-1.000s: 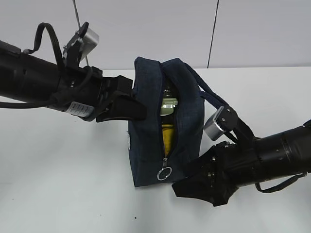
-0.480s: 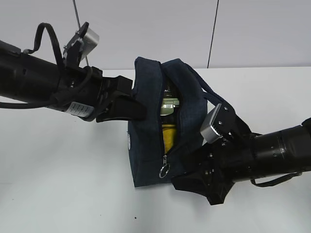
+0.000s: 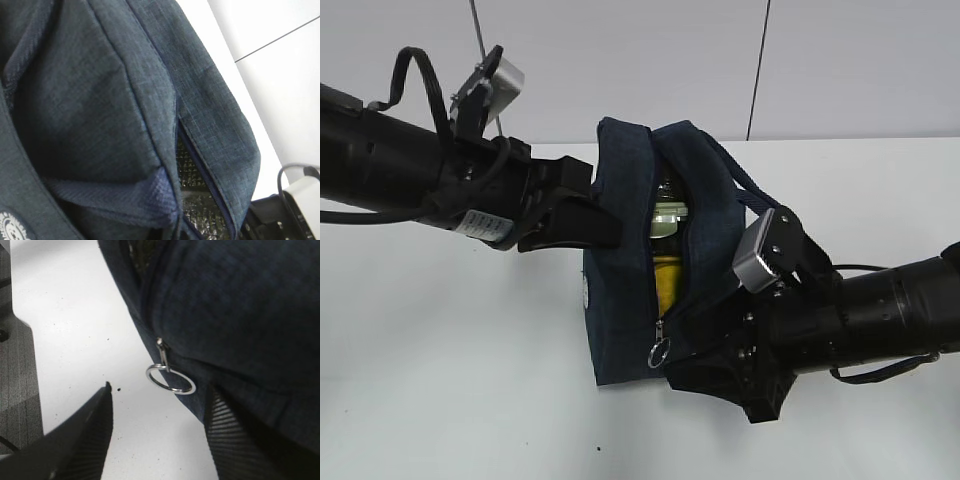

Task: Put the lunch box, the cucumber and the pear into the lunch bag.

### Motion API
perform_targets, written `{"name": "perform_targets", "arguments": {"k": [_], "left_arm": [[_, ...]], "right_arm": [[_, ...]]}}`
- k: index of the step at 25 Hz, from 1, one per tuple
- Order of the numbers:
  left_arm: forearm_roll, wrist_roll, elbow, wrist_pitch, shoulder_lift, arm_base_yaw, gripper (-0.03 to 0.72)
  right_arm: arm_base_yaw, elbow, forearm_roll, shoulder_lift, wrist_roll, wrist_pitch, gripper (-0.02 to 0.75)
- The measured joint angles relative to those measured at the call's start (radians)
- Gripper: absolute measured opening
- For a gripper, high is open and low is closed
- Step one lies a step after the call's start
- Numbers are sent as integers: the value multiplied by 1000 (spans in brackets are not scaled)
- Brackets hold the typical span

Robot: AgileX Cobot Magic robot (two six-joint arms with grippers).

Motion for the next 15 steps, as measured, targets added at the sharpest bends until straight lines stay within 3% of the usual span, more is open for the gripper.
{"name": "perform_targets", "arguments": {"k": [7, 15], "left_arm": [[0, 13, 0, 2, 0, 0, -15], [0, 15, 0, 3, 0, 0, -15]], "right_arm": [[82, 0, -17, 0, 0, -30, 459], [89, 0, 8, 0, 0, -87, 459]]}}
